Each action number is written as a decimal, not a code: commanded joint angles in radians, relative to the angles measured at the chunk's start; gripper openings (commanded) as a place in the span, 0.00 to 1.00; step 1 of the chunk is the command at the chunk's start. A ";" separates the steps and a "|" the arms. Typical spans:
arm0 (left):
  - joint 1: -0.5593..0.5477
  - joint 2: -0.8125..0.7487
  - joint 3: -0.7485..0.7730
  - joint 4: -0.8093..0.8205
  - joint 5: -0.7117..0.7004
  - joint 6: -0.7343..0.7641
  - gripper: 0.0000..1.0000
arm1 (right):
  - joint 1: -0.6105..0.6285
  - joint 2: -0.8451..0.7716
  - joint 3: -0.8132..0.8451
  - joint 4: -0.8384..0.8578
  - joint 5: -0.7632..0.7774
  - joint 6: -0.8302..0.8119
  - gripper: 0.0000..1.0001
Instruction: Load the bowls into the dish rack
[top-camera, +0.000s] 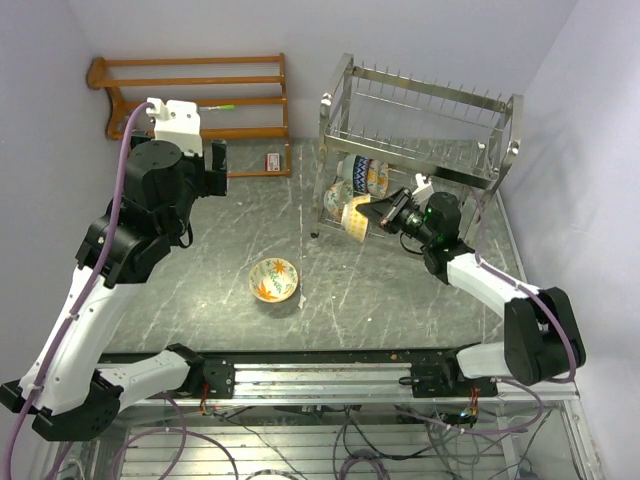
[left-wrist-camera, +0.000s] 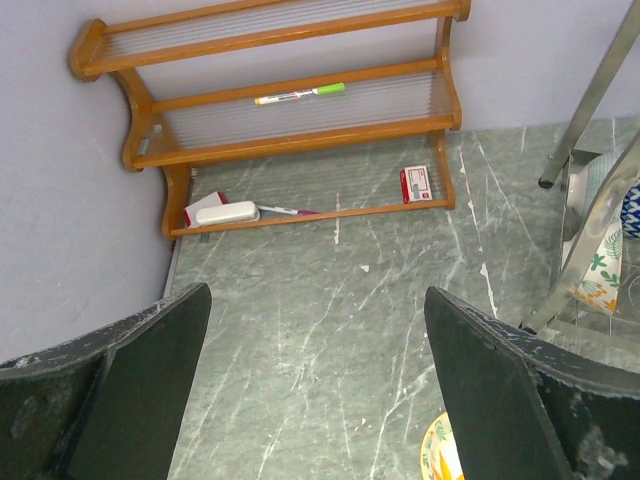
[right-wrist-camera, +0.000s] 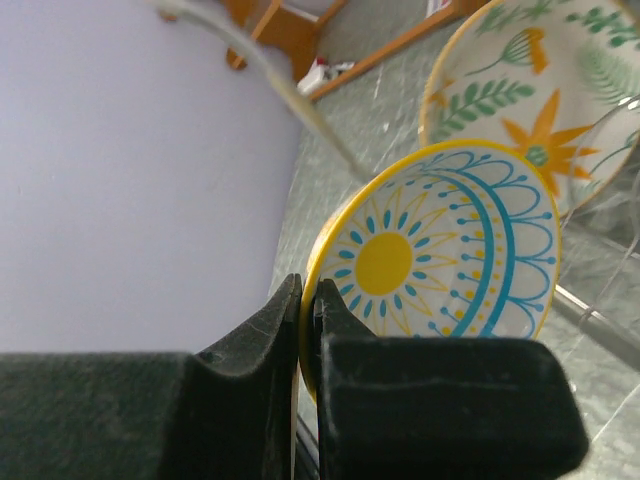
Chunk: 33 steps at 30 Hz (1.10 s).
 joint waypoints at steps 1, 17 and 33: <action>-0.007 0.015 0.034 0.039 0.022 0.028 0.99 | -0.027 0.057 -0.011 0.220 0.070 0.077 0.00; -0.006 0.073 0.044 0.043 0.030 0.068 0.99 | -0.057 0.337 -0.047 0.695 0.221 0.307 0.00; -0.007 0.101 0.028 0.055 0.053 0.066 0.99 | -0.080 0.579 -0.062 0.942 0.179 0.472 0.00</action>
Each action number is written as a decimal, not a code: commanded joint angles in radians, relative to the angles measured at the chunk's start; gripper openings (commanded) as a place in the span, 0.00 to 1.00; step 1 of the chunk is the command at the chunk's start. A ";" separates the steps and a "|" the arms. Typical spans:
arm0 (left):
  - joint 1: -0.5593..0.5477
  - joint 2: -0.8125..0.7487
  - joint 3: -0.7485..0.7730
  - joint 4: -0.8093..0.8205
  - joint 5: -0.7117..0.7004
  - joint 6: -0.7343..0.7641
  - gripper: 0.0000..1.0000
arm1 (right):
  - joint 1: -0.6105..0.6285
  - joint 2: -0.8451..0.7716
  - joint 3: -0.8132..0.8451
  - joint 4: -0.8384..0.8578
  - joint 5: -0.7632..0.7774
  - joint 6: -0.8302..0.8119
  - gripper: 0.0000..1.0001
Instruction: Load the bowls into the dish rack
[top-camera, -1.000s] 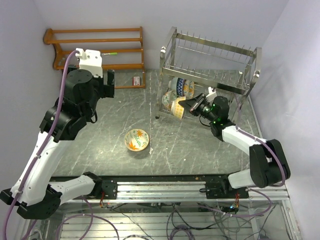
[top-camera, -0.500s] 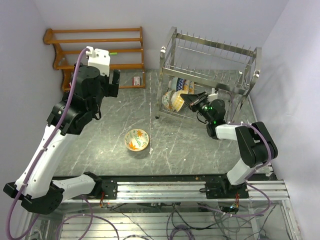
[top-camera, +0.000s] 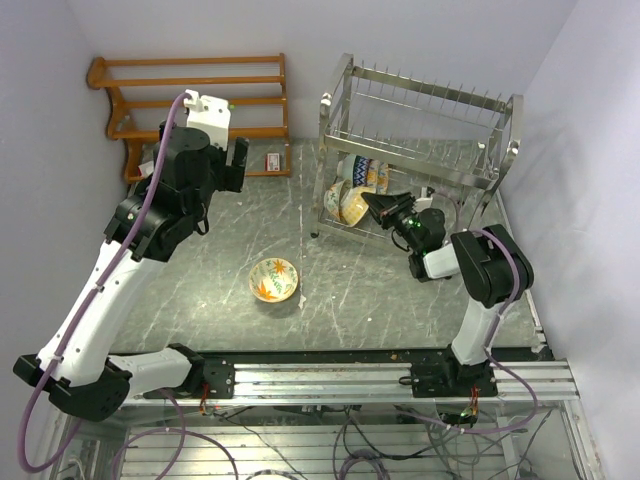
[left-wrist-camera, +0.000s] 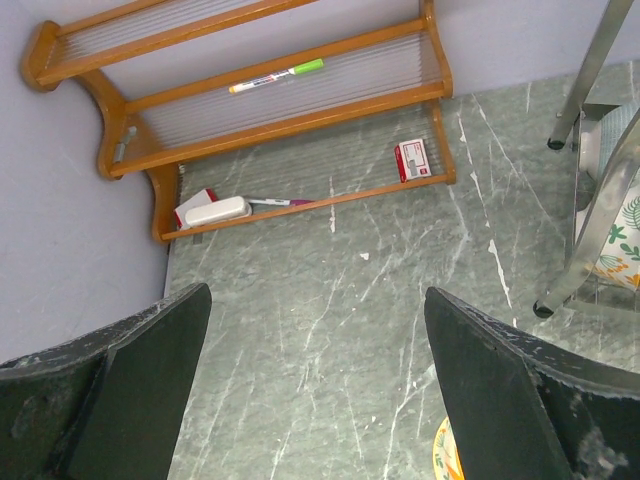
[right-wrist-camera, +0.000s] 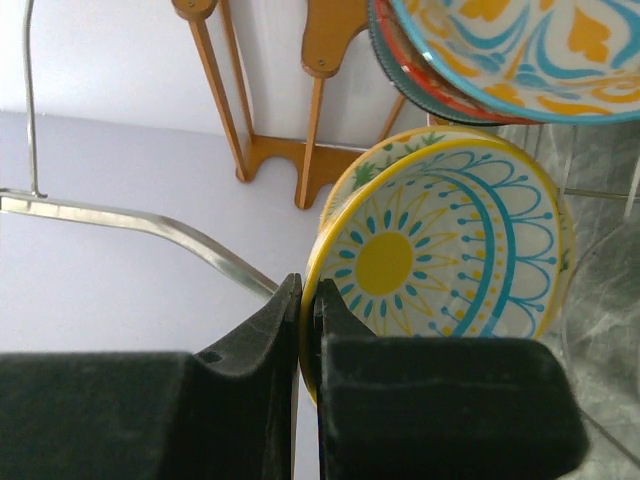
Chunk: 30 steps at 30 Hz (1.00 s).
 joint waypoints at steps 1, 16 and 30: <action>-0.007 -0.013 0.024 0.030 0.011 0.008 0.99 | -0.021 0.065 -0.004 0.157 -0.008 0.063 0.00; -0.007 -0.013 0.018 0.042 0.028 0.005 0.99 | -0.040 0.071 0.063 -0.036 -0.099 -0.064 0.18; -0.007 -0.017 0.023 0.034 0.040 -0.004 0.99 | -0.050 0.010 0.140 -0.209 -0.113 -0.164 0.46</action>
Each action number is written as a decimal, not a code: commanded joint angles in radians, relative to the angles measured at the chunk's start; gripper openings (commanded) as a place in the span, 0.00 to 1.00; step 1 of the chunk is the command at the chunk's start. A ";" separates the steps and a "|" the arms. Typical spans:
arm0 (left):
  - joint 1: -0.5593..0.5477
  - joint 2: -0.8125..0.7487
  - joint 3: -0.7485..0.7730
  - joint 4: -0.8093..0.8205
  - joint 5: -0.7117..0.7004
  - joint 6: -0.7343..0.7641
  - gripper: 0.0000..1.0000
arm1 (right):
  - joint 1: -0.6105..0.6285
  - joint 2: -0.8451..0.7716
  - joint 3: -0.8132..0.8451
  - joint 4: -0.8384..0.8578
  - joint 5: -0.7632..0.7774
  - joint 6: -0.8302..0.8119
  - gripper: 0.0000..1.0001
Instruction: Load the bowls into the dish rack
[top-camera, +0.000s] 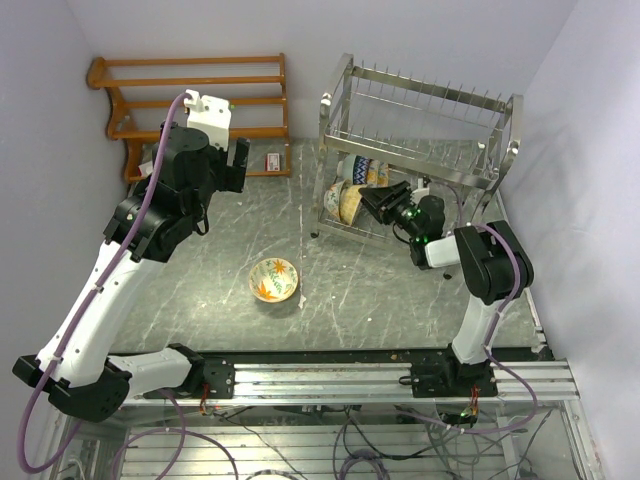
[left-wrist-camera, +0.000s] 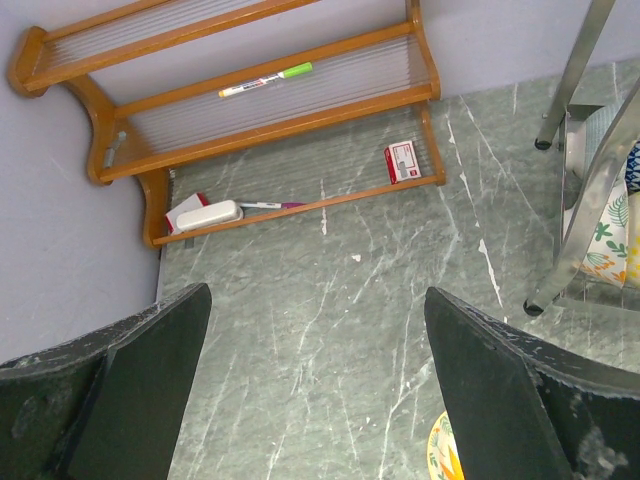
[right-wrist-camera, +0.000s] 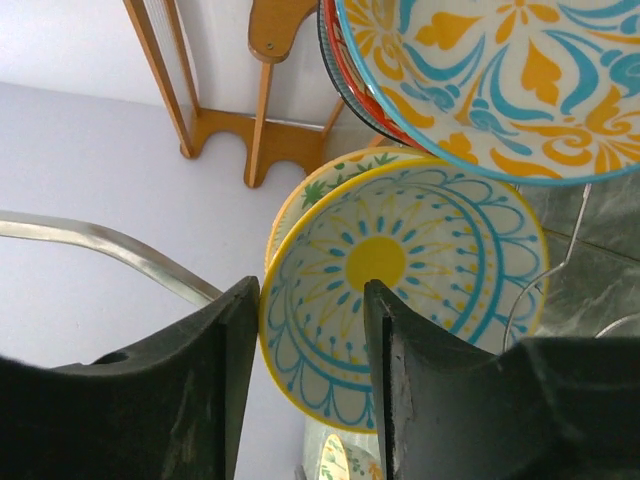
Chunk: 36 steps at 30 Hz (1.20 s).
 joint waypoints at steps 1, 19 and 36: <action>-0.007 -0.015 0.022 0.031 0.016 -0.004 0.99 | -0.010 -0.042 0.044 -0.066 -0.004 -0.059 0.47; -0.007 -0.009 0.029 0.043 0.023 -0.011 0.99 | 0.003 -0.215 -0.003 -0.185 -0.032 -0.118 0.53; -0.007 -0.030 0.073 0.001 0.010 -0.071 0.99 | 0.465 -0.438 -0.098 -0.468 0.016 -0.278 0.52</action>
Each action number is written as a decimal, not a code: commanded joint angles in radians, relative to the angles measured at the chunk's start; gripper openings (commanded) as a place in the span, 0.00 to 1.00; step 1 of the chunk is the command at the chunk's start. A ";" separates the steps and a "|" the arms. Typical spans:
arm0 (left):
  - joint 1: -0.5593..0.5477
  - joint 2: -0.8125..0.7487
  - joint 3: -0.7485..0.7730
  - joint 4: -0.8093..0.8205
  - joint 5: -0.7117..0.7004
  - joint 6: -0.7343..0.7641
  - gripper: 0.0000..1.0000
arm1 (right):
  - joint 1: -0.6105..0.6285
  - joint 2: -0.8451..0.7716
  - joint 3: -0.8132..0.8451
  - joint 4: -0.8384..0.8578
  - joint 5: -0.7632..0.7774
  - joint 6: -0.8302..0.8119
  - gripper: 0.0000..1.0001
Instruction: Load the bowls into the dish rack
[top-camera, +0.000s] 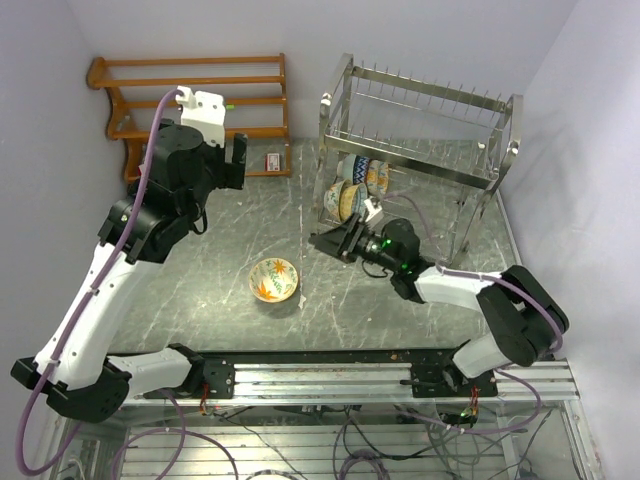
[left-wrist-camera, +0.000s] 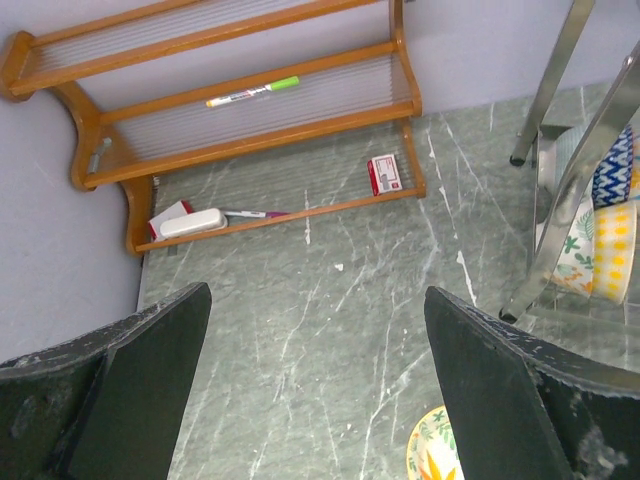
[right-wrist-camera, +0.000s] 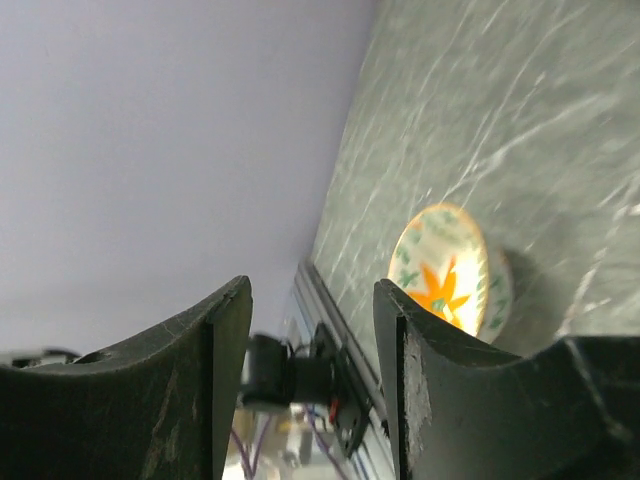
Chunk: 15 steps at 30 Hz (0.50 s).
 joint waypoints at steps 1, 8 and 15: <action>-0.007 -0.036 0.059 -0.007 -0.027 -0.048 0.99 | 0.133 -0.053 0.090 -0.279 0.031 -0.198 0.52; -0.007 -0.107 0.115 -0.097 -0.131 -0.072 0.99 | 0.301 0.068 0.410 -0.758 0.088 -0.536 0.56; -0.005 -0.200 0.130 -0.176 -0.187 -0.094 0.99 | 0.464 0.332 0.786 -1.186 0.246 -0.845 0.60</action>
